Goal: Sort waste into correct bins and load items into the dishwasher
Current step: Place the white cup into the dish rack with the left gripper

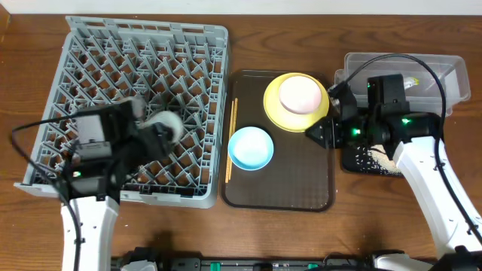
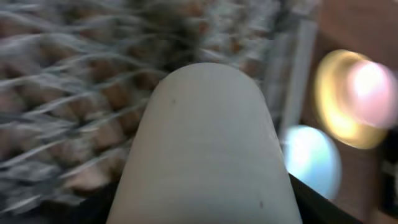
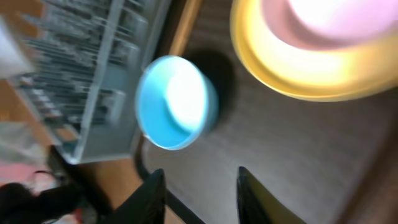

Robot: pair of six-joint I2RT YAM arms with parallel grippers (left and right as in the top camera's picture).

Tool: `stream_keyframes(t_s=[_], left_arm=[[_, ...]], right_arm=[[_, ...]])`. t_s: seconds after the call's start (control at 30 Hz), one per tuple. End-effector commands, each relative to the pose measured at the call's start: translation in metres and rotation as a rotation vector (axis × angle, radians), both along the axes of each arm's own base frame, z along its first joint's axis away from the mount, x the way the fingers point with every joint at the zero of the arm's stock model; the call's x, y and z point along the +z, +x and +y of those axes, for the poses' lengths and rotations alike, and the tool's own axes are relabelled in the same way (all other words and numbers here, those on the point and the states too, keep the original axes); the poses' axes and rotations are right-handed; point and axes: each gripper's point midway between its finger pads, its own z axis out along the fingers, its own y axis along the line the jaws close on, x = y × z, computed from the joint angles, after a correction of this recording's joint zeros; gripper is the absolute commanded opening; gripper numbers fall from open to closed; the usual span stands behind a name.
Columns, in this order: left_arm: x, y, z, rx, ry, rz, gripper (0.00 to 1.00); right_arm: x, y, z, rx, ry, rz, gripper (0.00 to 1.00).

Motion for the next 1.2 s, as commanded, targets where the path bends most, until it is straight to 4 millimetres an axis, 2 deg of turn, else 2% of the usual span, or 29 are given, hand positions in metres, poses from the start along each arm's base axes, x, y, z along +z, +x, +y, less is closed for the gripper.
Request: stream_keyframes(t_s=[0.0, 0.2, 0.4, 0.5, 0.6, 0.63, 0.7, 0.8, 0.93, 1.03, 1.17], left_arm=[[-0.006, -0.013, 0.058, 0.192, 0.208, 0.085, 0.06], [-0.033, -0.02, 0.057, 0.18, 0.197, 0.213, 0.06], [-0.065, -0.018, 0.058, 0.166, 0.189, 0.344, 0.09], [-0.081, -0.018, 0.058, 0.159, 0.184, 0.403, 0.22], [-0.087, -0.018, 0.058, 0.155, 0.18, 0.43, 0.54], [-0.087, -0.018, 0.058, 0.155, 0.181, 0.43, 0.67], [-0.084, -0.016, 0.058, 0.157, 0.182, 0.415, 0.75], [-0.073, -0.013, 0.058, 0.159, 0.18, 0.376, 0.76], [-0.049, -0.009, 0.053, 0.151, 0.175, 0.283, 0.8], [-0.033, -0.008, 0.048, 0.139, 0.182, 0.219, 0.82], [-0.016, -0.006, 0.022, 0.046, 0.199, 0.129, 0.81]], right_arm=[[0.004, 0.001, -0.011, 0.0, -0.122, -0.074, 0.38], [0.004, -0.001, -0.002, 0.029, -0.125, -0.087, 0.39], [0.004, -0.003, 0.002, 0.04, -0.125, -0.087, 0.39], [0.004, -0.002, 0.002, 0.04, -0.125, -0.087, 0.39], [0.004, -0.003, 0.002, 0.04, -0.125, -0.087, 0.39], [0.004, -0.003, 0.002, 0.04, -0.125, -0.087, 0.4], [0.004, -0.003, 0.002, 0.04, -0.125, -0.087, 0.43], [0.004, -0.002, 0.002, 0.039, -0.127, -0.087, 0.46], [0.0, -0.001, -0.005, 0.02, -0.169, -0.086, 0.58], [-0.003, -0.001, -0.014, -0.003, -0.216, -0.082, 0.59], [0.005, 0.001, -0.031, -0.054, -0.275, -0.121, 0.61]])
